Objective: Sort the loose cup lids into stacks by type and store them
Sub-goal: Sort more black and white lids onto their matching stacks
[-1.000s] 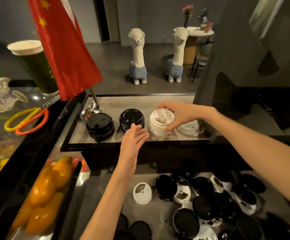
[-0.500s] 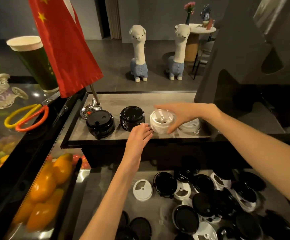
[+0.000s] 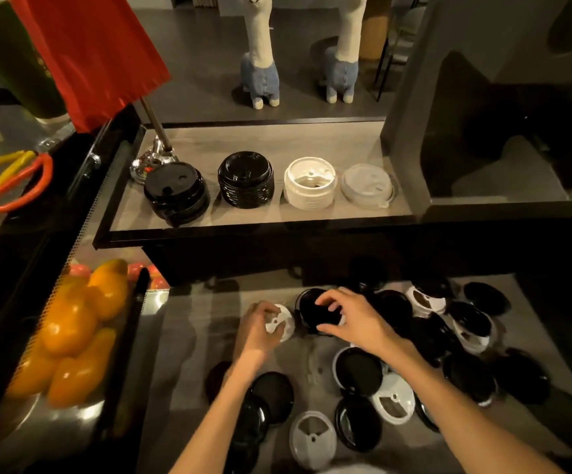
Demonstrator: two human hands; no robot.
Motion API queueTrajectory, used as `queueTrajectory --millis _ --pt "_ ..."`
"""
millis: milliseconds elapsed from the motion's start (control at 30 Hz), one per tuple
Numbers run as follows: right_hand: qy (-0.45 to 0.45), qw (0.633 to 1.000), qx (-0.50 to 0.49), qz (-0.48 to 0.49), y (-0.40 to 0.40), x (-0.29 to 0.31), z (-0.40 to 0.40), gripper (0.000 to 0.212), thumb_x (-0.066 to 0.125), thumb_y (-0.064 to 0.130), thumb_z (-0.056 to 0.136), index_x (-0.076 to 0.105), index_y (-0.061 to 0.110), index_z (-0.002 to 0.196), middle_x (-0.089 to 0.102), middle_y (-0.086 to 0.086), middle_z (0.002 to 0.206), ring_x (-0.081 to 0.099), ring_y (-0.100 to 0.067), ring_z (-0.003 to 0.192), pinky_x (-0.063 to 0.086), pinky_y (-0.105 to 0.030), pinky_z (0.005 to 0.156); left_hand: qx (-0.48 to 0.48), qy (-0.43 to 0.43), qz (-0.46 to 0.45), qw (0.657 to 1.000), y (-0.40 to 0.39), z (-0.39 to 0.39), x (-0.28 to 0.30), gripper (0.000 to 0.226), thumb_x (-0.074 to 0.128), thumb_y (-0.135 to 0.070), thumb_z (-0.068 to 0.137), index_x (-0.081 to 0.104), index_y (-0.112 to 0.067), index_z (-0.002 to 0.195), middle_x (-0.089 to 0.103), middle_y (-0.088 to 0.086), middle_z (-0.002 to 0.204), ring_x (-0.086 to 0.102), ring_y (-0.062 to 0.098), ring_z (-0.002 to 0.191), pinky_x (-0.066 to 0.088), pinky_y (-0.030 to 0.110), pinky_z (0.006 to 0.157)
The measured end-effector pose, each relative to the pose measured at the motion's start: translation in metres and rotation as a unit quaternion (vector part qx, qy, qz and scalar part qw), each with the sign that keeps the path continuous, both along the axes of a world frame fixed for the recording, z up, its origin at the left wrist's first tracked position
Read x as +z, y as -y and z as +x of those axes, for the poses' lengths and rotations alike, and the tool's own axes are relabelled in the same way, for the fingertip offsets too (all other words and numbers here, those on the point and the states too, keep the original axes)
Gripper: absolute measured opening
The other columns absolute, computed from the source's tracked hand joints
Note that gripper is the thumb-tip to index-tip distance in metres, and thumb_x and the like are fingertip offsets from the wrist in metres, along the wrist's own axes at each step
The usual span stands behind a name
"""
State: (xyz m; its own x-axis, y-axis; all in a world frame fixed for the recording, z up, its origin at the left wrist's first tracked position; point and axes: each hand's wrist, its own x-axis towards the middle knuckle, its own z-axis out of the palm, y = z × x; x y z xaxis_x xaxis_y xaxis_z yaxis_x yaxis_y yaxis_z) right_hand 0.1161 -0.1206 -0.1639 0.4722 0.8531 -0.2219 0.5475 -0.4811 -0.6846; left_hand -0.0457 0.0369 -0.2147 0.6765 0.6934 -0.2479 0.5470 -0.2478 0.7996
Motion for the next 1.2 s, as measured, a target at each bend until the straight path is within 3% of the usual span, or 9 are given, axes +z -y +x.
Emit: queueTrajectory --millis 167,300,567,700,800,867,967,1033,1200 --pt "0.119 0.990 0.023 -0.076 -0.013 -0.041 -0.009 0.097 0.087 0.028 0.079 0.030 0.026 0.158 0.021 0.000 0.165 0.029 -0.026 0.151 0.028 -0.041 0.123 -0.108 -0.099 0.091 0.985 0.001 0.003 -0.037 0.082 0.081 -0.026 0.085 0.036 -0.022 0.154 0.030 0.004 0.165 0.020 0.027 0.155 0.023 0.040 0.122" --pt "0.151 0.975 0.050 -0.154 -0.030 -0.057 -0.006 0.114 0.088 0.025 0.079 0.012 0.026 0.165 -0.002 -0.009 0.171 0.001 -0.032 0.159 0.011 -0.046 0.129 -0.140 -0.169 0.123 0.968 0.001 0.006 -0.050 0.093 0.078 -0.028 0.087 0.022 -0.027 0.161 0.020 0.000 0.169 0.010 0.025 0.158 0.017 0.049 0.127" --pt "0.149 0.967 0.082 -0.192 -0.030 -0.055 -0.001 0.086 0.082 0.017 0.084 0.035 0.018 0.156 0.030 -0.013 0.156 0.029 -0.034 0.145 0.029 -0.041 0.122 -0.090 -0.119 0.153 0.977 0.004 -0.006 -0.053 0.074 0.075 -0.021 0.087 0.039 -0.022 0.152 0.040 0.000 0.157 0.029 0.024 0.151 0.030 0.048 0.121" --pt "0.062 0.994 0.017 -0.087 -0.017 -0.046 0.002 0.080 0.084 0.030 0.082 0.046 0.031 0.152 0.038 -0.003 0.151 0.038 -0.027 0.141 0.036 -0.037 0.117 -0.041 -0.055 0.119 0.990 0.004 -0.007 -0.033 0.048 0.068 -0.020 0.094 0.053 -0.018 0.140 0.053 0.003 0.143 0.042 0.025 0.140 0.037 0.041 0.115" --pt "-0.127 0.985 -0.111 0.035 -0.007 -0.020 -0.003 0.065 0.087 0.043 0.078 0.058 0.045 0.136 0.058 0.011 0.138 0.055 -0.013 0.131 0.048 -0.032 0.107 0.026 0.031 0.018 0.999 0.011 -0.005 -0.003 0.030 0.063 -0.023 0.100 0.060 -0.017 0.129 0.063 0.004 0.130 0.057 0.024 0.125 0.046 0.029 0.098" --pt "-0.295 0.932 -0.197 0.069 -0.004 0.003 -0.013 0.068 0.090 0.046 0.075 0.061 0.041 0.136 0.067 0.009 0.133 0.063 -0.011 0.125 0.053 -0.030 0.101 0.066 0.089 -0.144 0.983 0.022 -0.004 0.026 0.027 0.061 -0.031 0.102 0.060 -0.021 0.127 0.066 0.004 0.125 0.064 0.022 0.117 0.054 0.029 0.091" --pt "-0.499 0.827 -0.231 0.118 0.002 0.023 -0.029 0.068 0.086 0.041 0.079 0.062 0.023 0.139 0.071 0.000 0.133 0.065 -0.017 0.126 0.050 -0.042 0.109 0.085 0.138 -0.410 0.897 0.041 -0.003 0.063 0.032 0.064 -0.042 0.099 0.058 -0.027 0.127 0.069 0.001 0.124 0.071 0.019 0.111 0.062 0.036 0.081" --pt "-0.526 0.811 -0.212 0.145 0.006 0.033 -0.038 0.045 0.070 0.036 0.095 0.064 0.018 0.136 0.072 -0.003 0.131 0.066 -0.018 0.125 0.051 -0.044 0.106 0.076 0.169 -0.466 0.865 0.047 -0.002 0.068 0.043 0.068 -0.037 0.096 0.057 -0.019 0.134 0.073 0.007 0.122 0.073 0.025 0.111 0.062 0.047 0.086" --pt "-0.504 0.806 -0.267 0.162 0.009 0.035 -0.044 0.052 0.062 0.052 0.091 0.065 0.020 0.131 0.075 -0.001 0.125 0.070 -0.017 0.117 0.059 -0.047 0.094 0.117 0.203 -0.440 0.867 0.050 -0.010 0.066 0.041 0.076 -0.023 0.090 0.062 -0.009 0.127 0.073 0.015 0.120 0.074 0.030 0.107 0.063 0.044 0.080"
